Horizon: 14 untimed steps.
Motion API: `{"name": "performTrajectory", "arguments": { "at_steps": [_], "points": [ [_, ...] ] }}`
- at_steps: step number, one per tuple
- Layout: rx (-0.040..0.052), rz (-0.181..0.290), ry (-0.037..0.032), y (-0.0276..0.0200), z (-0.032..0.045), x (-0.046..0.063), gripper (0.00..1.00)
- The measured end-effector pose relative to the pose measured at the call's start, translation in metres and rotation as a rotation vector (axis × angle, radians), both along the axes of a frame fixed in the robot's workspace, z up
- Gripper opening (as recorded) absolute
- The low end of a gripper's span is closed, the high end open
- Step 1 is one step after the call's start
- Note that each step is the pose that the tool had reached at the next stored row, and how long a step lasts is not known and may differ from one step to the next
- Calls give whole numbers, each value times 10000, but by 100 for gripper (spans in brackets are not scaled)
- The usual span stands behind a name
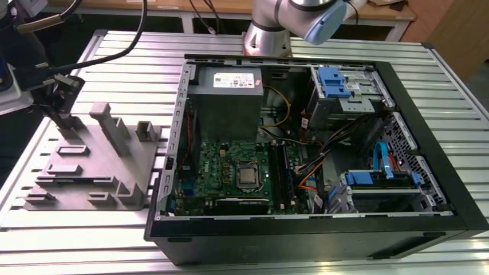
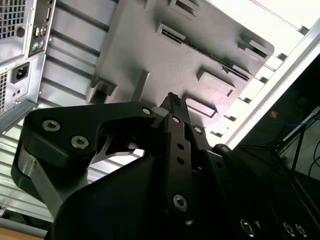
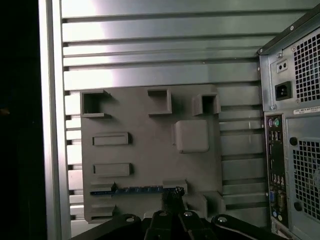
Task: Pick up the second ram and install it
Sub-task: 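Reach for the second ram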
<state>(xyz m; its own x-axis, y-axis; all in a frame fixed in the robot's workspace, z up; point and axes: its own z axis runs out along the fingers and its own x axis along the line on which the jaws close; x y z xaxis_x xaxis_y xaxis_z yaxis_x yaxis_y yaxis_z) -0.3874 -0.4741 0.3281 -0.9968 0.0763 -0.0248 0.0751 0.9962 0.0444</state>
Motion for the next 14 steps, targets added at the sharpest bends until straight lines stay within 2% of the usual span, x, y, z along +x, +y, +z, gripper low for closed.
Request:
{"name": "performTrajectory", "arguments": {
  "at_steps": [14],
  "points": [
    [0, 1, 0, -62, -227, -179, 7]
  ]
}}
